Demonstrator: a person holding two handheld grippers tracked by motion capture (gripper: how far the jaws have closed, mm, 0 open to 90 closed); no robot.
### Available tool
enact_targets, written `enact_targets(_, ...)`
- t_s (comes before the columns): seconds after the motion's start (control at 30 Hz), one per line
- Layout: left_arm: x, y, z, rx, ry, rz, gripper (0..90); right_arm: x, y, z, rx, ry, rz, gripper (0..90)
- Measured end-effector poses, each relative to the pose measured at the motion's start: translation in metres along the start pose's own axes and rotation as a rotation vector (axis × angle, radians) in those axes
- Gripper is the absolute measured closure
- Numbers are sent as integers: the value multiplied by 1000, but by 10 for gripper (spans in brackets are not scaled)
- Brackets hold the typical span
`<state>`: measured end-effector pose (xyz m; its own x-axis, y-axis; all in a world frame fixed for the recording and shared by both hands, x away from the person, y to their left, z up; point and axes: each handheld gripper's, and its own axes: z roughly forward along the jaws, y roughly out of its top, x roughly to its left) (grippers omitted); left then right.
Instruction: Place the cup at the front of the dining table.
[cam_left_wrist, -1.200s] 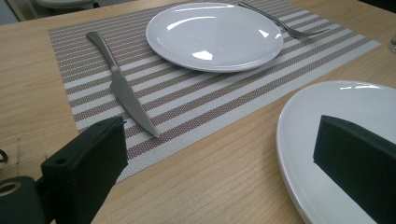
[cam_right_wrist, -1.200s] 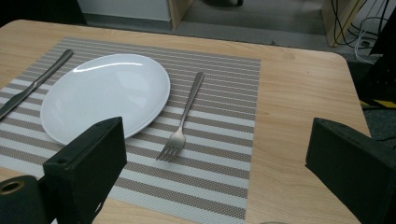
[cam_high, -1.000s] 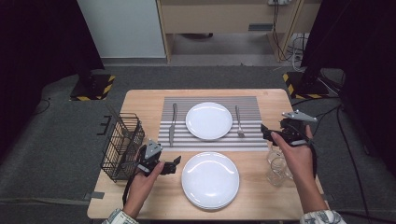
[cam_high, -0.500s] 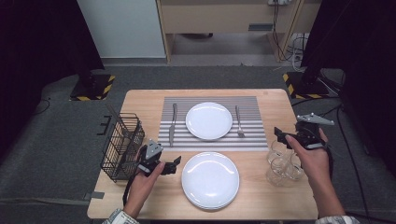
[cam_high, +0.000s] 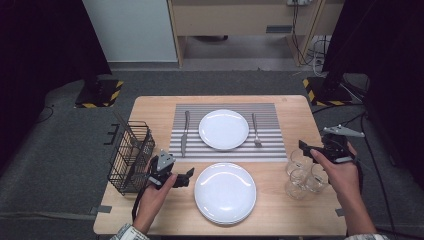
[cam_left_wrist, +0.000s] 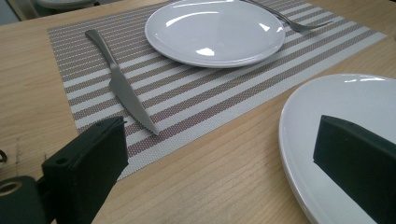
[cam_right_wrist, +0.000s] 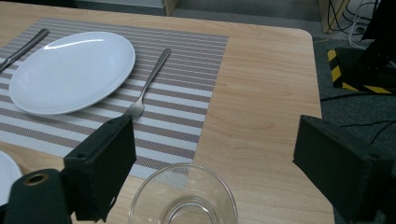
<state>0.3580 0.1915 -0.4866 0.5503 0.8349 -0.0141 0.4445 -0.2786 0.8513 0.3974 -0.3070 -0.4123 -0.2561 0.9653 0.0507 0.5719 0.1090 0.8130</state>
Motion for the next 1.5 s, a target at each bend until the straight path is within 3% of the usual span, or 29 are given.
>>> enact_targets(0.07, 0, 0, 0, -1, 0, 1, 26, -3, -3, 0, 5, 7, -3, 205)
enact_targets(0.53, -1, -2, 2, 10, -2, 6, 29, -19, -13, 0, 38, 7, -11, 320)
enact_targets(0.8, -3, -2, 4, 15, -9, 9, 30, -16, -18, 4, 82, 29, -53, 380)
enact_targets(1.03, -2, -3, 4, 14, -12, 3, 31, -12, -23, 14, 127, 44, -81, 391)
enact_targets(1.5, -3, -5, 6, 29, -12, 3, 34, -14, -25, 30, 201, 13, -97, 413)
